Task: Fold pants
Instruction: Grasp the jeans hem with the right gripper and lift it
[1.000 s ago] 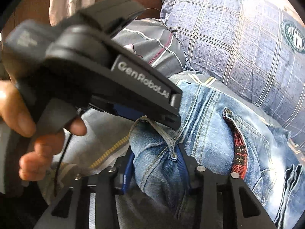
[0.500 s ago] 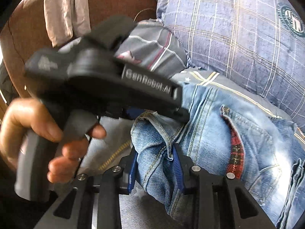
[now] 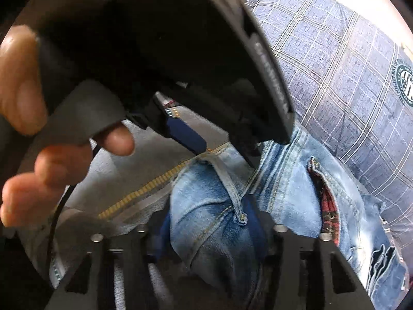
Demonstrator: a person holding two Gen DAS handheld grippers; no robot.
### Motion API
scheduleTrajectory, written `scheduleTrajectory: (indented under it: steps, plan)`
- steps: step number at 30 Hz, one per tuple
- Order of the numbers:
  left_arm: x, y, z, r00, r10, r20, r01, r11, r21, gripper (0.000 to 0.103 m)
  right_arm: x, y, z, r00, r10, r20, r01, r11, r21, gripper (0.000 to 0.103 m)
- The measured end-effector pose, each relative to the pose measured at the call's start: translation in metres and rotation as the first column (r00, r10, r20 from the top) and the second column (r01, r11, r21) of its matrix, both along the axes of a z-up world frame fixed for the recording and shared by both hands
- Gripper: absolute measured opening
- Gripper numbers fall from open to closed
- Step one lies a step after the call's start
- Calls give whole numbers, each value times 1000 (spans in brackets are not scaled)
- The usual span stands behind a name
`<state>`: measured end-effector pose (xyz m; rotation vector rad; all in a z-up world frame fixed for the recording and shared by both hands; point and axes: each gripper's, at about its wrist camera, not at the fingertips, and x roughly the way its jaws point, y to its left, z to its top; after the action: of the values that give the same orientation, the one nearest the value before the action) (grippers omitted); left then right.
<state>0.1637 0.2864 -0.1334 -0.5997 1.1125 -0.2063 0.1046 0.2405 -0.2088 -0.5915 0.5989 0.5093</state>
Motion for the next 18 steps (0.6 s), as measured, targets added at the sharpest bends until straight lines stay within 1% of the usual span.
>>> scheduleTrajectory:
  steps: [1,2,3,4,6,8,13,14,15,17,18]
  plan:
    - [0,2,0,1000,4,-1,-4,1000,-13,57,0,-2,3,1000,-4,-14,4,1000,14,40]
    - [-1,4,-1,1000,8,-1,-8,1000,-28,57,0,-6,10,999,-10,-35,12,998,55,38]
    - [-1,5,-1,1000,11,-1,-11,999,-45,57,0,-13,20,998,-21,-63,28,993,115,37]
    - [-1,6,-2,1000,15,-3,-15,997,-78,57,3,-18,26,996,-26,-80,38,988,148,37]
    - [0,7,-2,1000,27,-7,-28,993,-111,57,3,-26,37,994,-34,-100,53,979,199,37]
    - [1,5,-3,999,32,-11,-33,993,-116,57,2,-29,41,993,-29,-111,52,975,215,37]
    - [6,0,-2,999,50,-8,-51,991,-120,56,5,-31,44,992,-21,-124,48,974,219,37]
    - [7,-1,-2,998,56,-5,-56,990,-131,52,12,-34,40,992,-19,-123,46,975,219,37]
    - [8,-1,-3,998,58,-2,-58,988,-145,45,11,-33,42,993,-19,-121,45,975,218,37]
    - [10,-1,-3,998,69,-1,-68,981,-182,39,12,-39,43,993,-18,-120,44,974,223,37]
    - [11,-1,-3,997,73,-1,-72,979,-191,34,11,-40,44,993,-16,-121,43,973,227,37]
